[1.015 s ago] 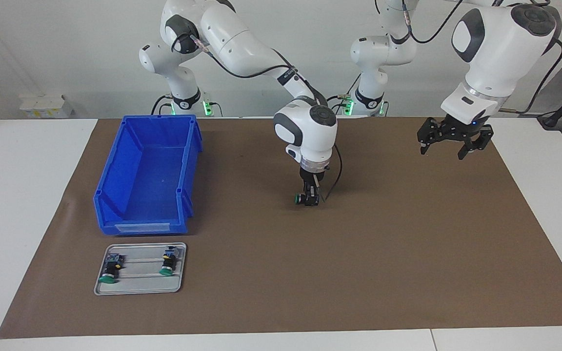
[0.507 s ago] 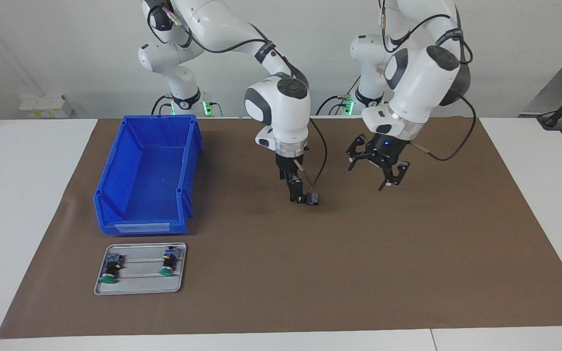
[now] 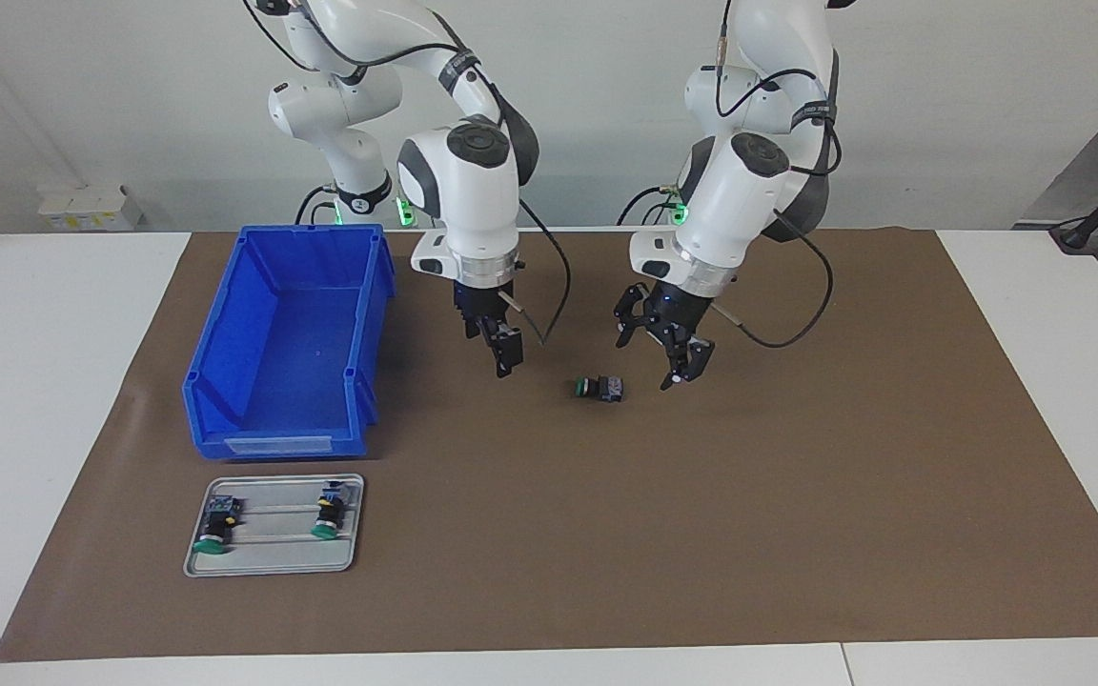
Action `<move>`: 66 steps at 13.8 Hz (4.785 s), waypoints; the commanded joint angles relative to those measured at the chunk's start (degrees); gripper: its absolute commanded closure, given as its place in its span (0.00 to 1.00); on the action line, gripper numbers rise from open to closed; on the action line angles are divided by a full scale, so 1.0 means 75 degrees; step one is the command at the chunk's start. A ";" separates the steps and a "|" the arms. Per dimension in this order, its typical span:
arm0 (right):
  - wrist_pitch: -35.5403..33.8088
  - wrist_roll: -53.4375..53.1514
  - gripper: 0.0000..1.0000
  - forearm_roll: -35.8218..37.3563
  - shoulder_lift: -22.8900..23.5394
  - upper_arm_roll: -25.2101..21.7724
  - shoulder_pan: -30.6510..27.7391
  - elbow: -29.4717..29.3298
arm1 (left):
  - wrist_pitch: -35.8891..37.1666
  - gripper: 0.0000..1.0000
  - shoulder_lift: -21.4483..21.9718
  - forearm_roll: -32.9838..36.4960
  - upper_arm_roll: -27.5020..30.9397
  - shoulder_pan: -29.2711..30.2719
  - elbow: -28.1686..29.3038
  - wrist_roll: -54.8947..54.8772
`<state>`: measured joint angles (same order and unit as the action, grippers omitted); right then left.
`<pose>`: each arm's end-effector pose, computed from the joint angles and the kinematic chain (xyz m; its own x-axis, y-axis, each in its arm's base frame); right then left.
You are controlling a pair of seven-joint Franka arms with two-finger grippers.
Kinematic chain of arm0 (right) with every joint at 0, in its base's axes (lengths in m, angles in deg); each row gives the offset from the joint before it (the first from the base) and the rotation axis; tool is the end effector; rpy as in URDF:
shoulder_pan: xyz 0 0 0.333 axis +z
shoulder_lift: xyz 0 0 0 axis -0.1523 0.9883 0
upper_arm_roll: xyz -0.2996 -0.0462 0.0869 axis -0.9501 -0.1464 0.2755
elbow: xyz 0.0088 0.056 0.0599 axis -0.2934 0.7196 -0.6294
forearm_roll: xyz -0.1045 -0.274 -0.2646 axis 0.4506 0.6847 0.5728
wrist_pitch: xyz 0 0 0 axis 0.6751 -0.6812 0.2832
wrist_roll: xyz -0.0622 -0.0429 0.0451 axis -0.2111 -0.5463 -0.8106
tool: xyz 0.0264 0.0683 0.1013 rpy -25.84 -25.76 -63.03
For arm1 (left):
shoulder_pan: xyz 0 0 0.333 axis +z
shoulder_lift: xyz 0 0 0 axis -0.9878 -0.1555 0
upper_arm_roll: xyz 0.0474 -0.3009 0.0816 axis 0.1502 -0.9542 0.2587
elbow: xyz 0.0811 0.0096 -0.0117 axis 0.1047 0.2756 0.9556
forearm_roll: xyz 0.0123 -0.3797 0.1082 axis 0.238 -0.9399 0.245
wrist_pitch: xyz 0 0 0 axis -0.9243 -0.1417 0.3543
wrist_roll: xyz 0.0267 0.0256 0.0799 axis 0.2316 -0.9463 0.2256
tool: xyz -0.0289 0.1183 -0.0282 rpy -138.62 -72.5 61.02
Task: Place and press button with both arms
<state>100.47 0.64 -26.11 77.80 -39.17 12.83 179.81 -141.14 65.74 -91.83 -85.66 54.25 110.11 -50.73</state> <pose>0.5421 0.2290 0.4366 0.6987 -0.7097 0.0906 -0.7052 -0.7045 -0.0802 0.5314 -0.3181 0.3883 0.4276 -0.8336 0.3497 -0.8831 -0.4678 -0.0351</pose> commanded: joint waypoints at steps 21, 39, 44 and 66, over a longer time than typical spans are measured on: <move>-0.3846 0.9206 0.00 -0.0231 -0.0401 0.0004 -0.2715 -0.2862 | -0.0424 0.05 -0.0862 -0.0154 0.0132 -0.0774 0.0545 -0.2326; -0.3799 0.8435 0.00 -0.0371 -0.0940 -0.0007 -0.2739 -0.2135 | -0.1491 0.26 -0.1097 -0.0142 0.0132 -0.1032 0.0932 -0.2432; -0.3799 0.8446 0.00 -0.0371 -0.0940 0.0004 -0.2716 -0.2135 | -0.1479 0.47 -0.1097 -0.0153 0.0155 -0.0938 0.0932 -0.2420; -0.3799 0.8458 0.00 -0.0371 -0.0940 0.0004 -0.2704 -0.2147 | -0.0156 0.82 -0.1191 -0.4870 -0.0032 0.0397 -0.0932 -0.3563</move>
<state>71.34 64.60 -27.68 72.22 -39.54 -6.87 162.09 -144.74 56.32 -121.97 -85.01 55.12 103.51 -71.64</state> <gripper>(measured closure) 0.000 0.604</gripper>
